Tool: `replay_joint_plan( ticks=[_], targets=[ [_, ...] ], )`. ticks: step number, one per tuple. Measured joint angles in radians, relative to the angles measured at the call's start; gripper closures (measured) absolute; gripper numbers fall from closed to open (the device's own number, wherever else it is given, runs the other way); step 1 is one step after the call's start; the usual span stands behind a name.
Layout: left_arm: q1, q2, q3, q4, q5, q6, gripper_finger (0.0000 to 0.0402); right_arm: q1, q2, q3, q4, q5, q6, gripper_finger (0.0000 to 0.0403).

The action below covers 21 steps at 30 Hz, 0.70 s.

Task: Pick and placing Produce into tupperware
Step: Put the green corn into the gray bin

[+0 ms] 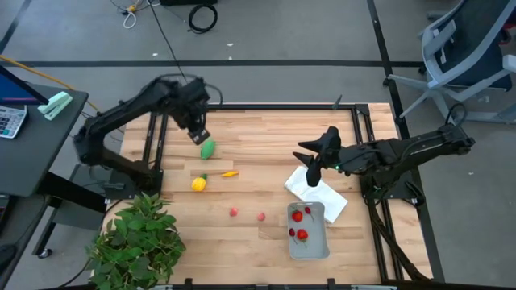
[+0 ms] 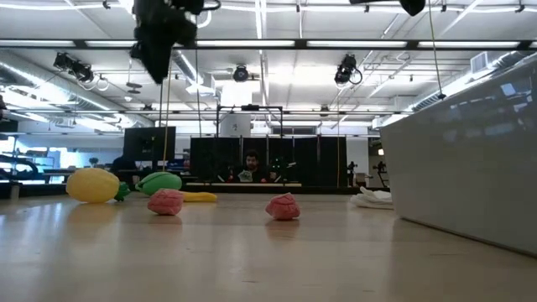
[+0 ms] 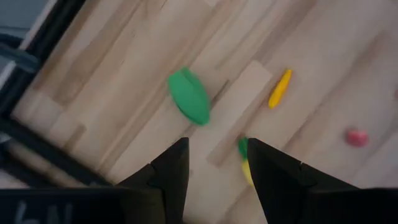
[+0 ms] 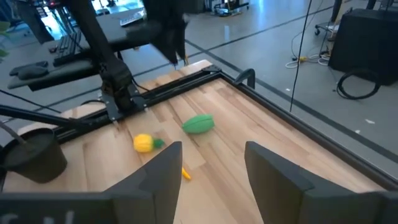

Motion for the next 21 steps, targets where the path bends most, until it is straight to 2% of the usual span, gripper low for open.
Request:
replay_joint_plan(
  ticks=[6,10,15,21],
  targets=[
    [0.001,-0.154,-0.394,0.334,0.001,-0.079,0.0239,0.0,-0.002,0.0,0.0,0.0,0.0,0.022],
    [0.003,-0.174,-0.561,0.516,0.0,-0.084,0.0235,-0.001,-0.002,0.0,0.001,0.0,0.0,0.022],
    [0.036,-0.156,-0.667,0.662,-0.001,-0.084,0.0211,-0.001,-0.002,0.0,0.001,0.0,0.0,0.022],
    [0.087,-0.133,-0.681,0.756,-0.003,-0.135,0.0165,-0.001,-0.002,0.0,0.002,0.0,0.0,0.022]
  ],
)
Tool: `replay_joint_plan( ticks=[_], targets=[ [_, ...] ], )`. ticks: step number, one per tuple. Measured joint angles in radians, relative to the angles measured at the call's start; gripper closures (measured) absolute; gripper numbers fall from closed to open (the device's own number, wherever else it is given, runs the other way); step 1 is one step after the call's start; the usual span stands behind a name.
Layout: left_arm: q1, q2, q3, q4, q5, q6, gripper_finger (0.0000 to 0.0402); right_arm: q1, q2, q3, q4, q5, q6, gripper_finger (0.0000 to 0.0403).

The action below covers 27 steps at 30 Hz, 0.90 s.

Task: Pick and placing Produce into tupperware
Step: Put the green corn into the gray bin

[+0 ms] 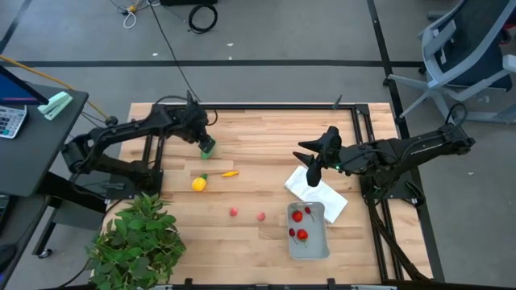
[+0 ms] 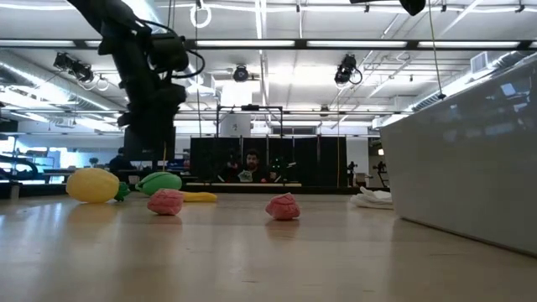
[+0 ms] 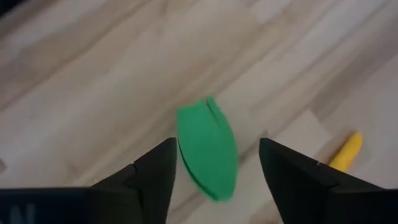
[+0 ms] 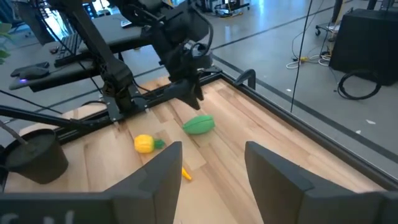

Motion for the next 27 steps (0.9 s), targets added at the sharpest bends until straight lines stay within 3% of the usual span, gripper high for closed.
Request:
replay_joint_plan(
  ticks=[10,27],
  targets=[
    [-0.005,0.053,0.0,-0.026,0.0,-0.017,0.0109,0.0,0.0,0.0,0.0,0.0,0.0,0.022],
    [-0.037,0.258,0.0,0.019,-0.068,-0.045,0.0104,0.0,0.0,0.0,-0.001,0.0,-0.041,0.022]
  ],
)
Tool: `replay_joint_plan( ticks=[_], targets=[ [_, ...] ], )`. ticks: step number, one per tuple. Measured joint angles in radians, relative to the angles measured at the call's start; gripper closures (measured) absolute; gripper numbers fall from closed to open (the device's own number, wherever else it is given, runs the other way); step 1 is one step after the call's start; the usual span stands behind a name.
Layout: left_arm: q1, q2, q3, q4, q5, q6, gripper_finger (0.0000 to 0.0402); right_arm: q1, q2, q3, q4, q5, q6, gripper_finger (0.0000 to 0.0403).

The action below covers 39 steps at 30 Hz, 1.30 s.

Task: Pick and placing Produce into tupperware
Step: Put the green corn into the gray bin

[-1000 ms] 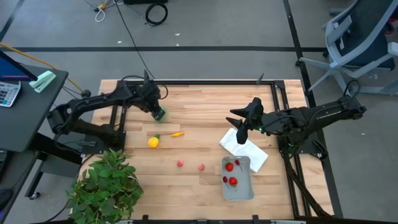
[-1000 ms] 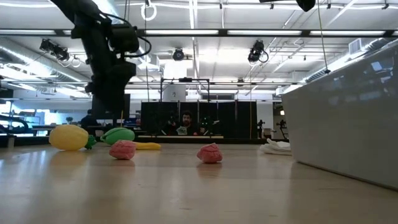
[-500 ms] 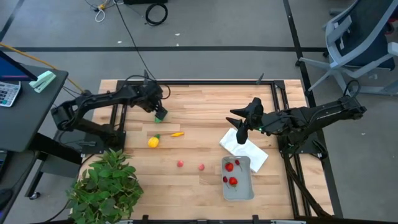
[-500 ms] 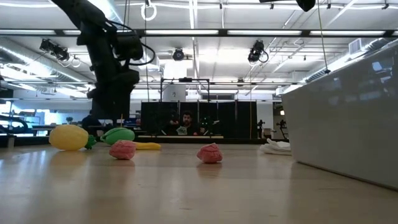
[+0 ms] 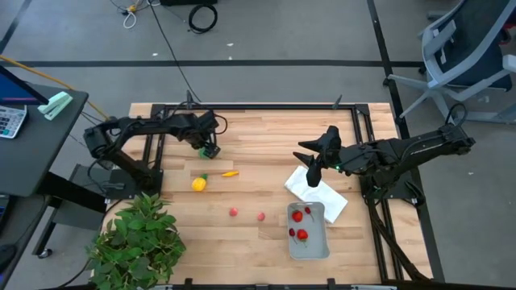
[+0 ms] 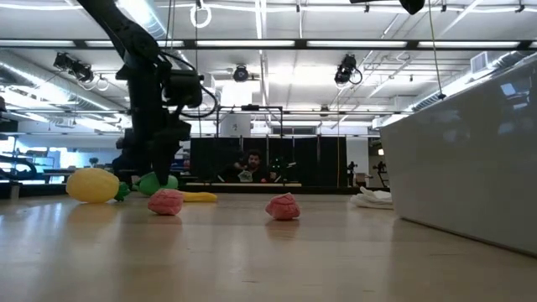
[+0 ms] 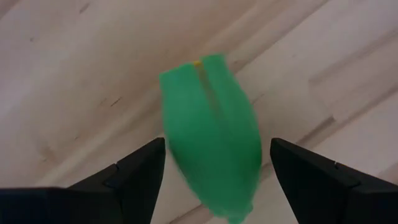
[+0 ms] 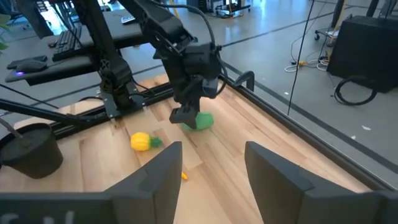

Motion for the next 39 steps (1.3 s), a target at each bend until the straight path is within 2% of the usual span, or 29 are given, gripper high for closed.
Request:
replay_joint_plan(
  ticks=[11,14,21,27,32,39],
  targets=[
    [-0.001,0.037,0.0,0.043,0.001,0.003,0.0107,0.0,0.0,0.0,0.0,0.0,-0.001,0.022],
    [-0.002,0.037,0.0,0.046,0.001,0.003,0.0122,0.0,0.0,0.0,0.0,0.0,-0.001,0.022],
    [-0.006,0.037,0.001,0.049,0.0,0.003,0.0185,0.0,0.0,0.0,0.0,0.0,-0.001,0.022],
    [-0.024,0.037,0.004,0.071,0.016,0.02,0.0186,0.0,0.0,0.0,0.0,0.0,-0.001,0.022],
    [-0.082,0.037,0.057,0.069,0.021,0.055,0.0175,0.0,0.0,0.0,0.0,0.0,-0.002,0.022],
    [-0.224,0.036,0.24,0.102,0.106,0.053,0.0186,0.0,0.0,0.0,0.002,0.005,-0.109,0.022]
  ],
)
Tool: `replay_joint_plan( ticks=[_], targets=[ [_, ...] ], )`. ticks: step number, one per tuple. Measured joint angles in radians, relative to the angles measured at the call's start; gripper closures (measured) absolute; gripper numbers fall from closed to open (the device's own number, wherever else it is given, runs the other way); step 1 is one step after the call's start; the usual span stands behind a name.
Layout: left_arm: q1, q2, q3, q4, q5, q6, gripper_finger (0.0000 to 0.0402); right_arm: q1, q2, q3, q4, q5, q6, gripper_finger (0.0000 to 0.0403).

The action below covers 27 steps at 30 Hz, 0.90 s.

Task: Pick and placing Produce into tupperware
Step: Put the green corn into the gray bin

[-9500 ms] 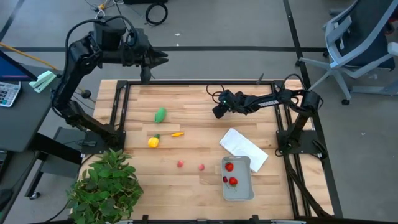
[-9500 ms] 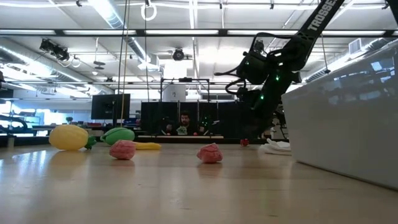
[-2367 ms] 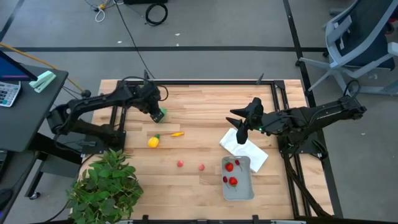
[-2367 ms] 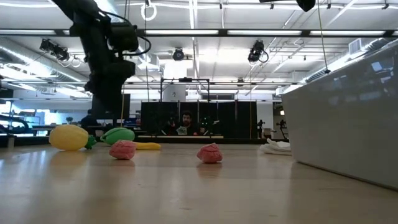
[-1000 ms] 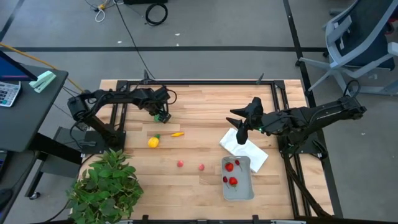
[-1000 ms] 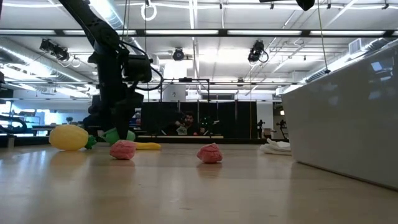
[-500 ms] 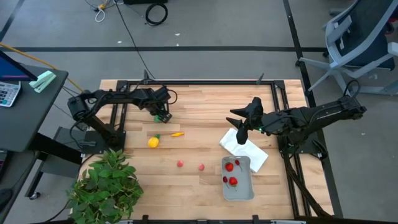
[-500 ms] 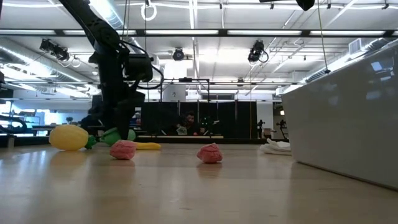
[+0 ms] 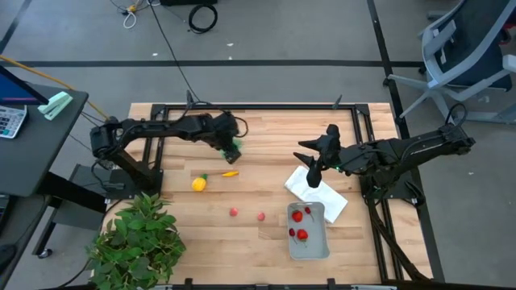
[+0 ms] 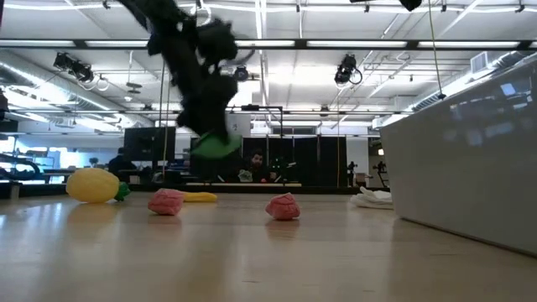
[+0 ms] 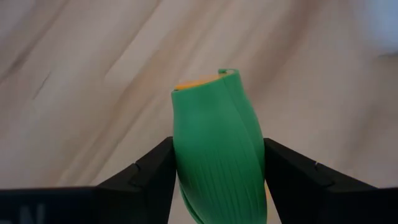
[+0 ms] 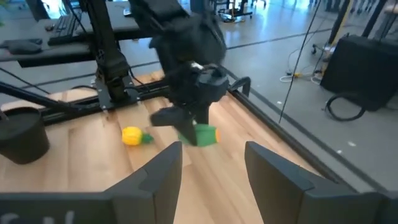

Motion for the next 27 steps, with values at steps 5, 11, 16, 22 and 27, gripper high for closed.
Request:
replay_joint_plan(
  ticks=[5,11,16,22,27],
  targets=[
    [-0.151,-0.001,0.123,0.067,0.003,0.042,0.0172,0.0,-0.007,0.038,0.003,0.05,0.033,0.022],
    [-0.339,-0.002,0.19,0.229,0.003,0.069,0.0179,0.003,-0.009,0.06,-0.003,0.019,0.037,0.022],
    [-0.441,-0.002,0.198,0.405,0.003,0.105,0.0181,0.003,-0.009,0.06,-0.006,-0.004,0.04,0.022],
    [-0.503,0.035,0.198,0.58,0.002,0.11,0.0179,0.003,-0.009,0.06,-0.005,-0.005,0.04,0.022],
    [-0.53,0.167,0.197,0.768,0.005,0.11,0.0179,0.002,-0.009,0.078,-0.005,-0.006,0.039,0.022]
  ],
)
